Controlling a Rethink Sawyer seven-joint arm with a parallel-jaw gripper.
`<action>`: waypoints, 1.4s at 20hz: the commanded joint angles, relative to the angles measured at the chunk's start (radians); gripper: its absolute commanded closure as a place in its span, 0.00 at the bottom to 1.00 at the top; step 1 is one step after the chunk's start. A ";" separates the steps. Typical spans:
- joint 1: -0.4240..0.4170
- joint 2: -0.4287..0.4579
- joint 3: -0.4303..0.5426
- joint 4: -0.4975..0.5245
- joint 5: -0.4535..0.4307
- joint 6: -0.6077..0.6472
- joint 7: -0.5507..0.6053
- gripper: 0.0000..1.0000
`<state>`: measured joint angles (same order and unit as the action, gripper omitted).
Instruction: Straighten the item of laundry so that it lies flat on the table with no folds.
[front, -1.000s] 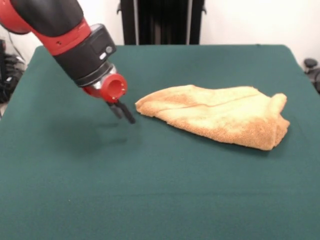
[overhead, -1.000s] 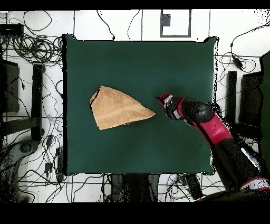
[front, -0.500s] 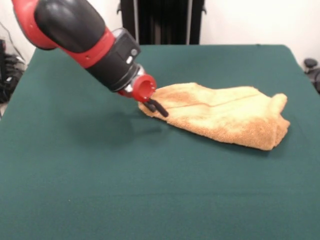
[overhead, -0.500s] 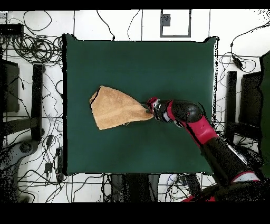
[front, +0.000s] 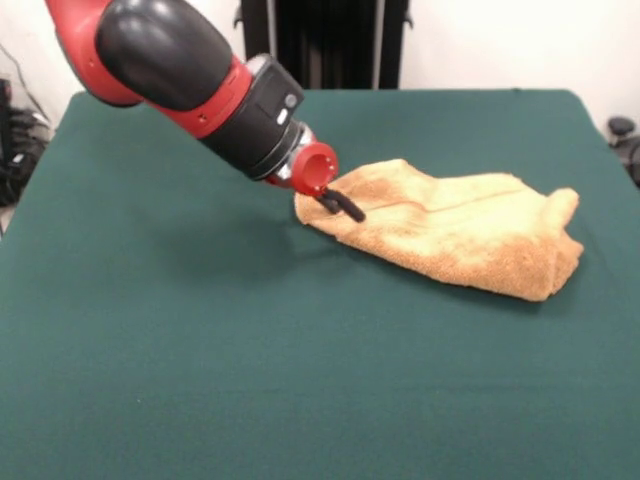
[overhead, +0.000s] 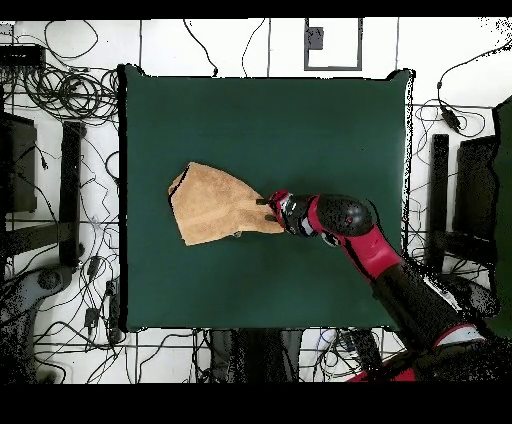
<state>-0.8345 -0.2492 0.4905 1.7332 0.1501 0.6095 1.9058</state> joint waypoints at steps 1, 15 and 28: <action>0.019 0.057 0.118 0.136 0.053 0.011 0.082 0.00; 0.297 -0.105 -0.292 0.116 -0.074 0.110 0.249 0.00; 0.523 -0.159 -0.530 0.097 -0.061 0.132 0.285 0.00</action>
<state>-0.3823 -0.3969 0.0464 1.8558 0.0522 0.6420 1.9065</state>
